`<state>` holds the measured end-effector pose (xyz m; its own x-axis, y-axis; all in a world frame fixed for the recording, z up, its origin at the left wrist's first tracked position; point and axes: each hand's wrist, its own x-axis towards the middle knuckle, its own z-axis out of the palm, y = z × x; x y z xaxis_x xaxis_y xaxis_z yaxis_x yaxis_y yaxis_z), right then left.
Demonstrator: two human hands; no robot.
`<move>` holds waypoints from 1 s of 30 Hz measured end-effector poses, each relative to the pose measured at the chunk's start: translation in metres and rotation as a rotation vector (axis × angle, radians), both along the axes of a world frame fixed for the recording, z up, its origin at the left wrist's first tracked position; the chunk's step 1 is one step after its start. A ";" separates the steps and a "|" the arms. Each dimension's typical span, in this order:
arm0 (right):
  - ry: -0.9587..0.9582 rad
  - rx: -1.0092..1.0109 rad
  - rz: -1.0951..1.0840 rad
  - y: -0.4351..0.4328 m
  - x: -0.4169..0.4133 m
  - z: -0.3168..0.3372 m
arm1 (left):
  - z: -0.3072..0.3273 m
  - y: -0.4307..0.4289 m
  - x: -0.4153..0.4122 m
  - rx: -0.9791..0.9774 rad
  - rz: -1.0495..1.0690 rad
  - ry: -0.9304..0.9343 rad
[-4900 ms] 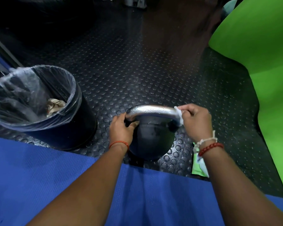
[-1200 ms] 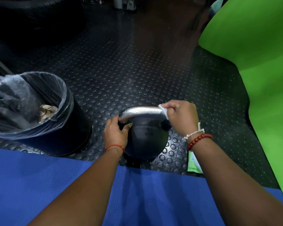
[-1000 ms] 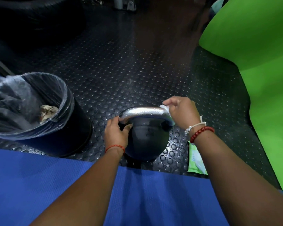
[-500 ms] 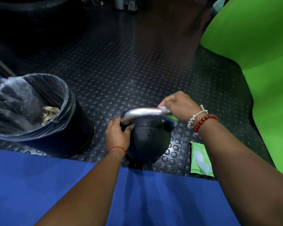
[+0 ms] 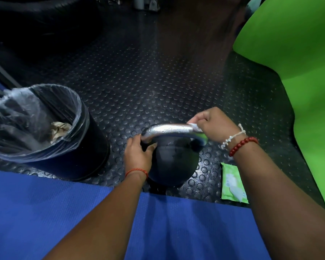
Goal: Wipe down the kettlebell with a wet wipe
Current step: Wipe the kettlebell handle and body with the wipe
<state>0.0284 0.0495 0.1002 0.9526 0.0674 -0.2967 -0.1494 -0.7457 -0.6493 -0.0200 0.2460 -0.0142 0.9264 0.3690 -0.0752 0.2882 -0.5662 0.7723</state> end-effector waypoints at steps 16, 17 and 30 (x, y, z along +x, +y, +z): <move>-0.860 0.024 -0.282 0.028 -0.064 -0.060 | 0.002 0.000 0.000 -0.026 -0.001 0.003; -0.859 0.041 -0.317 0.027 -0.062 -0.061 | 0.002 0.000 0.001 -0.027 -0.001 0.006; -0.916 0.016 -0.321 0.036 -0.065 -0.073 | -0.002 0.001 0.002 -0.026 0.008 -0.010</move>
<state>-0.0364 0.0857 0.0276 0.7878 -0.2386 0.5679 0.2242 -0.7475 -0.6252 -0.0183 0.2469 -0.0162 0.9240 0.3749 -0.0758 0.2853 -0.5436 0.7894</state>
